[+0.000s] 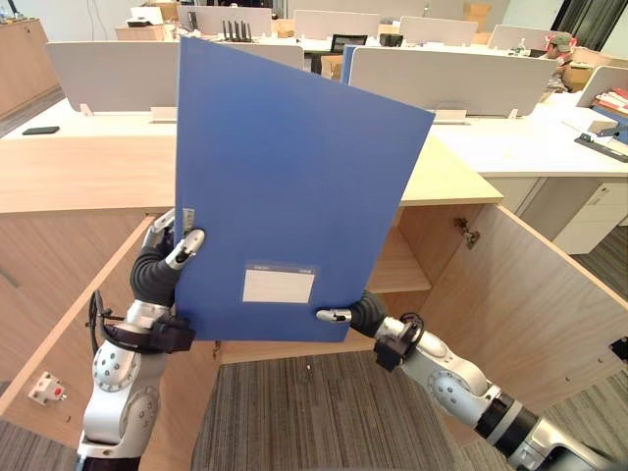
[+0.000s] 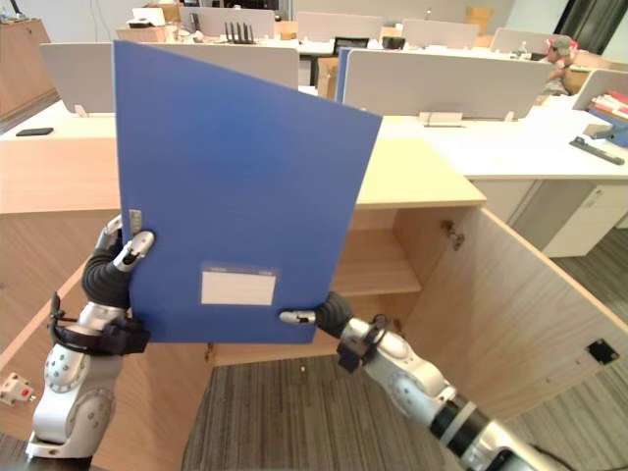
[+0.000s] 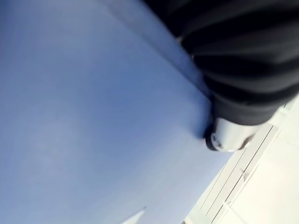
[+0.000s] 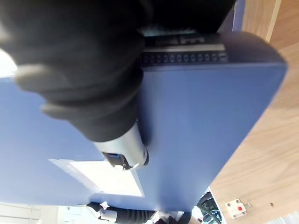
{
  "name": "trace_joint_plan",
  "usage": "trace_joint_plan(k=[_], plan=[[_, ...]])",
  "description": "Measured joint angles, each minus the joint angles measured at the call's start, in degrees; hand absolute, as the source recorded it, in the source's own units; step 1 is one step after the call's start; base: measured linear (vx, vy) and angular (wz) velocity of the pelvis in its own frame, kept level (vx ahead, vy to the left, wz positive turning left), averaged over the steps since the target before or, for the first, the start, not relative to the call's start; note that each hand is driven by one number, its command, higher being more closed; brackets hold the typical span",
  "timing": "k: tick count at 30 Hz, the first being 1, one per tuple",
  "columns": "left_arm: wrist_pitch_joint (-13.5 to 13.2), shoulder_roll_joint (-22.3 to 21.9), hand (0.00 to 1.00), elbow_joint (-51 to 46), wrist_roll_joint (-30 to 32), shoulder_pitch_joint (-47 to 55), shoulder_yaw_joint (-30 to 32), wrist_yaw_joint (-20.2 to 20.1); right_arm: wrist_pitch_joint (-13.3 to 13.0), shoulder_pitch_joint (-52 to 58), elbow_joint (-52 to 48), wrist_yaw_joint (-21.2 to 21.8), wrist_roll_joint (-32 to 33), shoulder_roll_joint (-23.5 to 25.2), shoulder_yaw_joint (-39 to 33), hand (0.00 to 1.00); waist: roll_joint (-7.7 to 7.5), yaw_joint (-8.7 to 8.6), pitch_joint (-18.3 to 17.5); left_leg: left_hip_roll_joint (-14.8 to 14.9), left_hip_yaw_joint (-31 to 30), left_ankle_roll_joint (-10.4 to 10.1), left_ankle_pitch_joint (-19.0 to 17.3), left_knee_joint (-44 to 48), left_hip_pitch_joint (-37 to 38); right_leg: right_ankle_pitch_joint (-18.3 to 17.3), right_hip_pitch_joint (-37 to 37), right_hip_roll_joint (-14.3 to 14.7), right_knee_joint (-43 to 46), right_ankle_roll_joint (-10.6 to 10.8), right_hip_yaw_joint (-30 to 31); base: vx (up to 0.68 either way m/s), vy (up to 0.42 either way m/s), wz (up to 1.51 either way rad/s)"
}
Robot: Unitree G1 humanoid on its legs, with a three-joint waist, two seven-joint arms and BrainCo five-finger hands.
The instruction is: Walk over to the cabinet, pick up the folder, carry it to the office cabinet, place the folder inside the office cabinet, then close the office cabinet door
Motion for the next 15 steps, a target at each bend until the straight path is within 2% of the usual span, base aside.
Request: trace_joint_plan(k=[4, 6, 8, 10, 13, 14, 15], plan=[[-0.21, -3.14, 0.0, 0.29, -3.65, 0.37, 0.46, 2.0, 0.12, 2.81, 0.0, -0.21, 1.9, 2.41, -0.67, 1.0, 0.12, -0.03, 0.27, 0.0, -0.09, 0.0, 0.0, -0.01, -0.03, -0.07, -0.03, 0.0, 0.1, 0.09, -0.05, 0.0, 0.0, 0.0], [-0.55, -4.4, 0.0, 1.28, -6.06, 0.83, 0.32, 2.47, 1.39, 3.62, 0.0, -0.21, 1.88, 3.16, -1.63, 1.0, 0.14, -0.15, 0.28, 0.01, -0.13, 0.0, 0.0, -0.01, 0.0, -0.24, -0.17, -0.02, 0.5, 0.07, -0.06, 0.0, 0.0, 0.0], [-2.91, -7.42, 0.0, 3.33, -10.17, 1.52, 0.26, 3.48, 2.59, 5.89, 0.45, -0.21, 2.17, 5.18, -2.22, 1.0, 0.23, -0.18, 0.34, 0.04, -0.38, 0.01, 0.01, -0.01, 0.0, -0.23, 0.06, -0.02, 0.28, 0.09, -0.26, 0.0, 0.0, 0.05], [-3.81, -8.88, 0.0, 5.64, -12.48, 2.91, 0.21, 4.04, 3.36, 8.9, 1.06, -0.33, 2.41, 7.01, -2.68, 1.0, 0.28, -0.26, 0.39, 0.07, -0.75, 0.0, 0.02, -0.01, -0.01, -0.3, 0.25, 0.0, 0.24, 0.16, -0.64, 0.0, 0.0, 0.11], [-3.3, -8.64, 0.0, 12.58, -13.15, 6.54, -1.83, 3.94, 5.31, 13.71, 3.19, -0.33, 2.47, 8.75, -4.18, 1.0, 0.46, -0.45, 0.55, 0.19, -1.23, -0.07, 0.04, -0.03, -0.06, -0.33, 0.63, 0.13, -0.42, 0.12, -1.06, -0.01, 0.001, 0.06], [-2.43, -8.71, 0.0, 15.4, -13.14, 8.1, -2.41, 3.9, 5.57, 15.47, 3.13, -0.3, 2.38, 8.93, -5.61, 1.0, 0.52, -0.47, 0.64, 0.22, -1.22, -0.09, 0.03, -0.1, -0.12, -0.33, 0.62, 0.16, -0.54, 0.12, -1.06, 0.0, 0.0, 0.0], [-0.48, -8.76, 0.0, 19.89, -13.11, 10.03, -3.69, 3.76, 5.76, 18.04, 2.65, 0.28, 2.56, 9.76, -8.54, 1.0, 0.62, -0.53, 0.73, 0.26, -1.22, -0.17, -0.04, -0.25, -0.22, -0.35, 0.56, 0.19, -0.65, 0.12, -1.06, 0.0, 0.0, 0.0]])
